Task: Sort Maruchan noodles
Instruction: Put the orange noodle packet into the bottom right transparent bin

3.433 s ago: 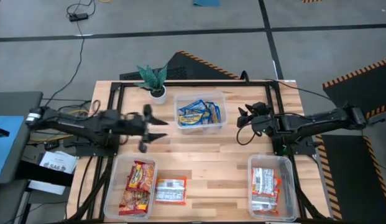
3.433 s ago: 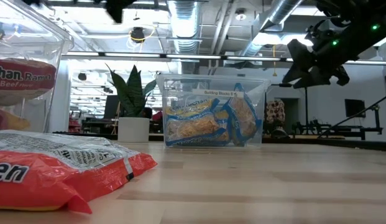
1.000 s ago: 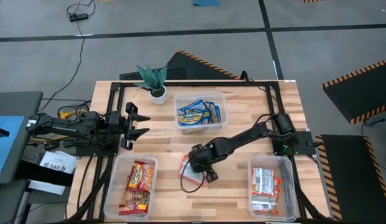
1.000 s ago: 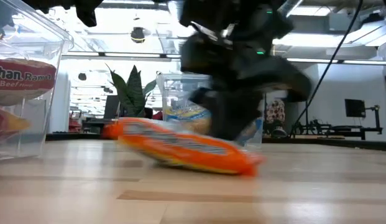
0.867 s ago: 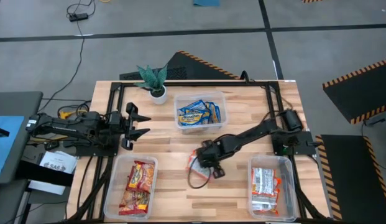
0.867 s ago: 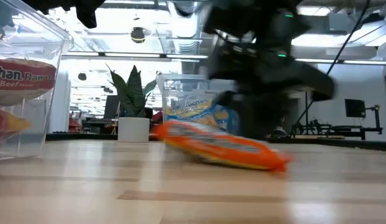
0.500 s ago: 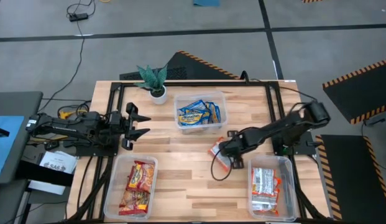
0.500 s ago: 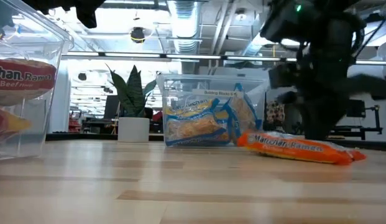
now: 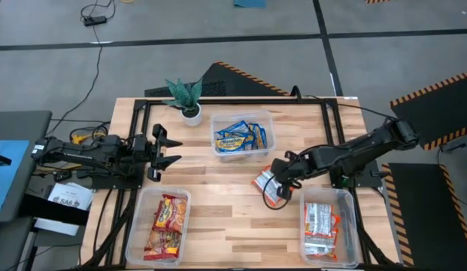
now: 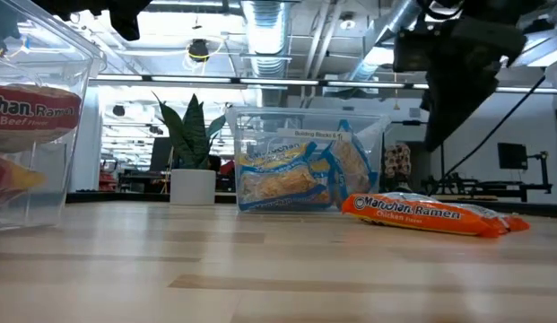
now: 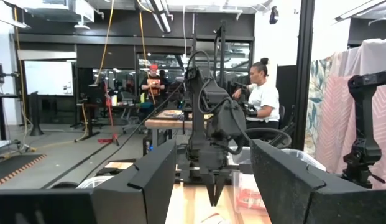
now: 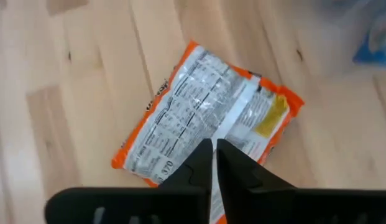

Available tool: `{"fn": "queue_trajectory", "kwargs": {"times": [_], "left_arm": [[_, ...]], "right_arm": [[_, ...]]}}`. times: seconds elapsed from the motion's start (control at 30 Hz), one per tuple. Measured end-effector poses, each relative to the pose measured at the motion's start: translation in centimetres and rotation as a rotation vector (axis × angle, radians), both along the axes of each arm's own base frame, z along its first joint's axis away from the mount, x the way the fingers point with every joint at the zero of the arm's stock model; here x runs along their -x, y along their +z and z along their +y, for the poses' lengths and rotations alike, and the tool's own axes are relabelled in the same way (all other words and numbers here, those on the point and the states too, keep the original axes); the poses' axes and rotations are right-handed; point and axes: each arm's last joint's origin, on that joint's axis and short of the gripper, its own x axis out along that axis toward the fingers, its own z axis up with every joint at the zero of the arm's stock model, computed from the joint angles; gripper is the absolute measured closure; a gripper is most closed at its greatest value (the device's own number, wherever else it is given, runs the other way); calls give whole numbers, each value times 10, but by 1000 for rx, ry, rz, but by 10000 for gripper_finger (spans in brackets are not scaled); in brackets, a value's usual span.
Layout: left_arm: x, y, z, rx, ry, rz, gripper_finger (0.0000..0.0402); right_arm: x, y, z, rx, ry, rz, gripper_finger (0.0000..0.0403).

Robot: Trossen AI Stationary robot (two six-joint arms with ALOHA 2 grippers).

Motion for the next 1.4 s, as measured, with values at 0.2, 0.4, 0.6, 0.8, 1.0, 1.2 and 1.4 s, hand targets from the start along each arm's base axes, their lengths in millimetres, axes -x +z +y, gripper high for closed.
{"fn": "queue_trajectory", "kwargs": {"times": [0.2,0.4,0.6,0.8,1.0,1.2,1.4], "left_arm": [[0,0,0,2,-1,0,207],[0,0,0,2,-1,0,207],[0,0,0,0,0,1,207],[0,0,0,0,0,0,207],[0,0,0,0,0,1,207],[0,0,0,1,-1,1,207],[0,0,0,2,-1,1,207]], "right_arm": [[-5,-7,-3,-87,-179,17,307],[-15,-31,0,-133,-222,114,199],[-24,-52,-1,-129,-258,166,109],[-30,-64,-2,-128,-303,189,81],[-33,-75,1,-115,-320,229,115],[-31,-63,4,-60,-291,316,305],[-24,-16,2,-7,-200,332,381]]}}
